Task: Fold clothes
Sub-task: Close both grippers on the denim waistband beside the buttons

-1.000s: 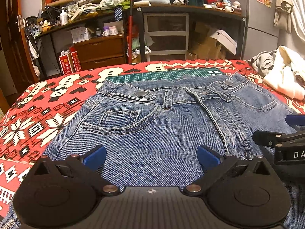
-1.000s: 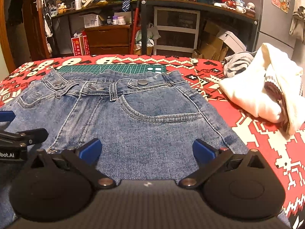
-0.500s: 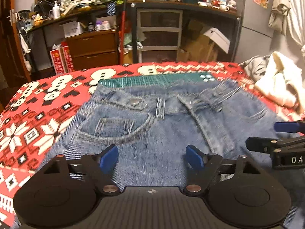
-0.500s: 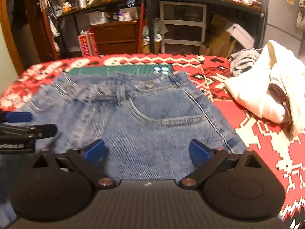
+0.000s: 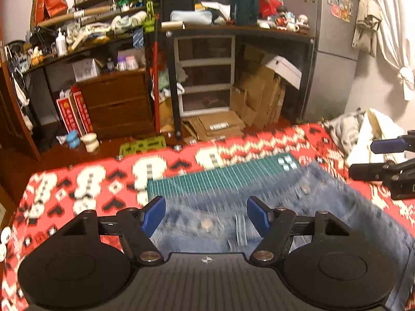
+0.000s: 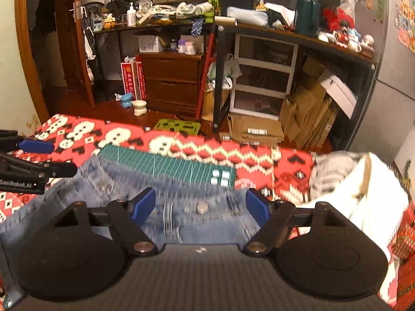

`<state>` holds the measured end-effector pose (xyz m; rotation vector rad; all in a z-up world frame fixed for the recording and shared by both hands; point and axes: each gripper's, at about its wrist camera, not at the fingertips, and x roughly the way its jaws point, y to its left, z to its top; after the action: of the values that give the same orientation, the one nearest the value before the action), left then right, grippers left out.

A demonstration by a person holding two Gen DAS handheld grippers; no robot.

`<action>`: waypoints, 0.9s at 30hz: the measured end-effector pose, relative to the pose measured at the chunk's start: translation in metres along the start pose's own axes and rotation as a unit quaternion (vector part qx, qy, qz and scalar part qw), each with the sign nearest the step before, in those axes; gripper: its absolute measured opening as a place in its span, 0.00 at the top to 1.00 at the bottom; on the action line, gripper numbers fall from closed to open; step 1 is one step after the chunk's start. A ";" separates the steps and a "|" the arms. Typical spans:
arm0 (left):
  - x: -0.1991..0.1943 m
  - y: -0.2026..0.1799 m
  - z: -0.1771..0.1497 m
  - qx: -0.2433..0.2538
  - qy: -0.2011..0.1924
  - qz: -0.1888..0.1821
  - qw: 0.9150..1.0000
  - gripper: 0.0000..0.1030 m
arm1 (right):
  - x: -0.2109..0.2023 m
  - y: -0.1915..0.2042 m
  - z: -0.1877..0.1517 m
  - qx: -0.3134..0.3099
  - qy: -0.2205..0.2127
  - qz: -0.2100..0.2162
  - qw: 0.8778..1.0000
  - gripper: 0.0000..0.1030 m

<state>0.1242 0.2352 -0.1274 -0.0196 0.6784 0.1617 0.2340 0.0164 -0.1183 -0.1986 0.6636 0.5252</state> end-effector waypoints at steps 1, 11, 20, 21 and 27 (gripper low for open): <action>0.003 0.000 0.004 0.000 0.000 0.003 1.000 0.34 | 0.003 0.000 0.004 0.002 0.001 0.001 1.000 0.23; 0.049 0.001 0.012 0.007 0.004 0.003 1.000 0.42 | 0.065 0.005 0.027 0.026 0.036 0.012 0.999 0.30; 0.088 0.034 -0.003 -0.083 0.043 -0.018 0.995 0.79 | 0.126 0.010 0.016 0.030 0.073 0.048 0.996 0.66; 0.092 0.037 -0.003 -0.088 0.046 -0.026 0.995 0.83 | 0.131 0.008 0.012 0.033 0.079 0.055 0.995 0.76; 0.107 0.042 -0.017 -0.090 0.060 -0.039 0.993 0.93 | 0.158 0.005 -0.009 0.044 0.106 0.084 0.990 0.89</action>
<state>0.1892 0.2908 -0.2062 -0.2299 0.7809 0.1475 0.3316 0.0811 -0.2255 -0.1167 0.9138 0.6412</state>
